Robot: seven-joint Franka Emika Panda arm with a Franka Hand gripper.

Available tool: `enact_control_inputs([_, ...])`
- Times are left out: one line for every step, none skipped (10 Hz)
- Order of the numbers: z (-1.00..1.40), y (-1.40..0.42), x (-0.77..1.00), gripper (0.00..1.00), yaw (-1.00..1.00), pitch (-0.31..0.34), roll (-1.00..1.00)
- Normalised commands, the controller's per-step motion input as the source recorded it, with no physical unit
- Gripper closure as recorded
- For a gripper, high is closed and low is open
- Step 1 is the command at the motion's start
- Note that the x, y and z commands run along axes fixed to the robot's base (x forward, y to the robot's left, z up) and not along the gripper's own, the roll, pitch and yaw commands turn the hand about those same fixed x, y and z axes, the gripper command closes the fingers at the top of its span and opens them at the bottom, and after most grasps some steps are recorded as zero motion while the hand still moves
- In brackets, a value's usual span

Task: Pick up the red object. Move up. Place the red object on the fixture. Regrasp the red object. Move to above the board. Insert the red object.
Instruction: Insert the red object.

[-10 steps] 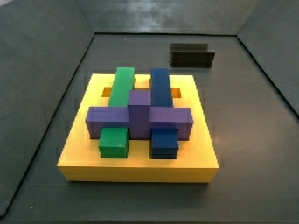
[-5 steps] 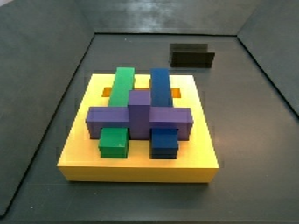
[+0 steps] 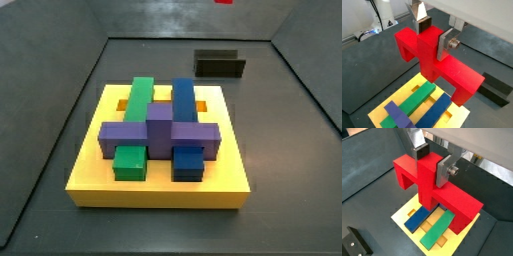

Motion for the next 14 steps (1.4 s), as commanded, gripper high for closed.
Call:
enact_control_inputs([-0.39,0.28,-0.07,1.00,-0.10,-0.051,-0.01])
enact_control_inputs([-0.55,0.36,-0.15,1.00,-0.09,-0.131,-0.09])
enact_control_inputs([-0.55,0.33,-0.13,1.00,-0.06,-0.123,-0.07])
enact_control_inputs([-0.59,0.20,-0.09,1.00,-0.02,-0.114,0.00])
enact_control_inputs([-0.49,0.01,-0.03,1.00,0.00,-0.101,0.00])
enact_control_inputs([-0.49,0.00,-0.05,1.00,0.00,-0.091,0.00])
enact_control_inputs([-0.45,0.00,-0.02,1.00,0.01,-0.061,0.05])
enact_control_inputs([-0.36,0.01,0.00,1.00,0.00,-0.017,0.05])
enact_control_inputs([-0.34,0.01,-0.01,1.00,0.00,-0.003,0.07])
enact_control_inputs([-0.28,0.00,0.00,1.00,0.00,-0.007,0.03])
enact_control_inputs([-0.26,0.00,0.00,1.00,0.00,-0.003,0.04])
enact_control_inputs([-0.19,0.00,0.00,1.00,0.00,0.000,0.00])
enact_control_inputs([-0.14,0.00,0.00,1.00,0.01,0.000,0.00])
enact_control_inputs([-0.23,-0.01,0.00,1.00,0.08,-0.043,0.00])
